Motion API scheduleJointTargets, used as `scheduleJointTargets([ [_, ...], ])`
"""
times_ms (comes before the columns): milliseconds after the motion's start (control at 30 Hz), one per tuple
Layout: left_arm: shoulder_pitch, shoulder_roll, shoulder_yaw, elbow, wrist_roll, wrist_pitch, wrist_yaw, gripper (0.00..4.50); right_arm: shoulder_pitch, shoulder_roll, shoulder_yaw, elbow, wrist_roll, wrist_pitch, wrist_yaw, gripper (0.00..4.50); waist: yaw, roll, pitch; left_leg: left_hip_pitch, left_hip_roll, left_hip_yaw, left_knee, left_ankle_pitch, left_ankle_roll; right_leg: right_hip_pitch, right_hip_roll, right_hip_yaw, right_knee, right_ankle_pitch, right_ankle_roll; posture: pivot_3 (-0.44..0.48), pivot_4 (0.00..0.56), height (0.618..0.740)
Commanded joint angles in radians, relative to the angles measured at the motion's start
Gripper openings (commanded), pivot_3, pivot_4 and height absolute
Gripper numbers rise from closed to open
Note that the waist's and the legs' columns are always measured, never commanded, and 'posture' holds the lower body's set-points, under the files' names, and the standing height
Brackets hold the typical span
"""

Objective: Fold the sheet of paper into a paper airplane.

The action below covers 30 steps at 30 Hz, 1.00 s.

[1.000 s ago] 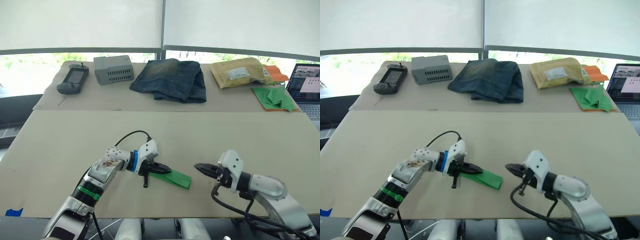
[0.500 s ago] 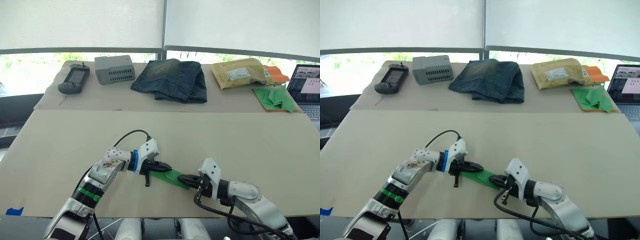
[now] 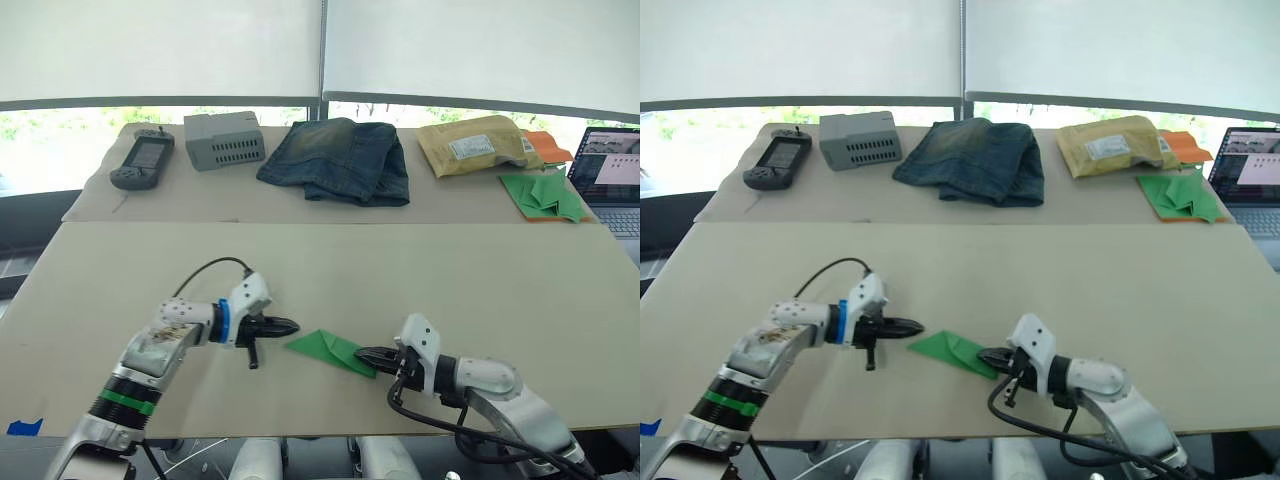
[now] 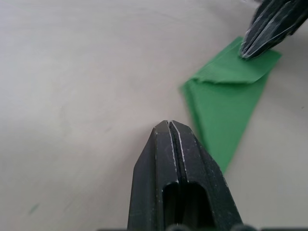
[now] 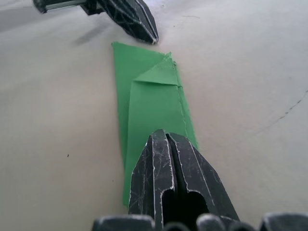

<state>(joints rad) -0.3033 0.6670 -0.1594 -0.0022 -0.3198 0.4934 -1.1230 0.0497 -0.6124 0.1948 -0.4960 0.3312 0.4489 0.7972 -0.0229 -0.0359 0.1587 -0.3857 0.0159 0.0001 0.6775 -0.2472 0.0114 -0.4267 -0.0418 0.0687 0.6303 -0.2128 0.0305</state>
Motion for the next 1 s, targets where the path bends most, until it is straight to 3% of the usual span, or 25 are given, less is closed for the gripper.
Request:
scheduleJointTargets([
  [33,0.004,0.034,0.052,-0.06,-0.044,0.014,-0.025,0.0,-0.061,-0.02,-0.042,-0.16,0.072,0.061,0.005,0.05,0.001,0.0,0.0,-0.001,0.0,0.0,0.0,0.0,0.0,-0.001,0.0,0.0,0.0,0.0,0.0,0.0,0.15,0.728],
  [467,0.109,0.123,0.15,-0.182,-0.133,0.046,-0.055,0.0,-0.193,-0.055,0.1,-0.166,0.014,0.275,-0.063,0.05,0.008,-0.002,0.002,-0.003,0.0,0.0,0.0,0.0,0.0,-0.001,-0.003,-0.001,-0.002,0.0,0.001,0.0,0.15,0.728],
  [667,0.136,0.118,0.158,-0.208,-0.137,0.054,-0.028,0.0,-0.275,-0.069,0.077,-0.074,-0.049,0.241,-0.079,0.05,0.008,-0.002,0.003,-0.003,0.0,0.0,0.0,0.0,0.0,-0.001,-0.003,0.0,-0.002,0.0,0.001,0.0,0.15,0.728],
  [1000,0.124,0.077,0.135,-0.221,-0.143,0.059,0.0,0.0,-0.395,-0.095,0.021,0.047,-0.062,0.117,0.018,0.05,0.008,-0.003,0.005,-0.004,-0.001,0.0,0.0,0.0,0.0,-0.002,-0.002,0.0,-0.002,0.0,0.001,0.0,0.15,0.728],
])
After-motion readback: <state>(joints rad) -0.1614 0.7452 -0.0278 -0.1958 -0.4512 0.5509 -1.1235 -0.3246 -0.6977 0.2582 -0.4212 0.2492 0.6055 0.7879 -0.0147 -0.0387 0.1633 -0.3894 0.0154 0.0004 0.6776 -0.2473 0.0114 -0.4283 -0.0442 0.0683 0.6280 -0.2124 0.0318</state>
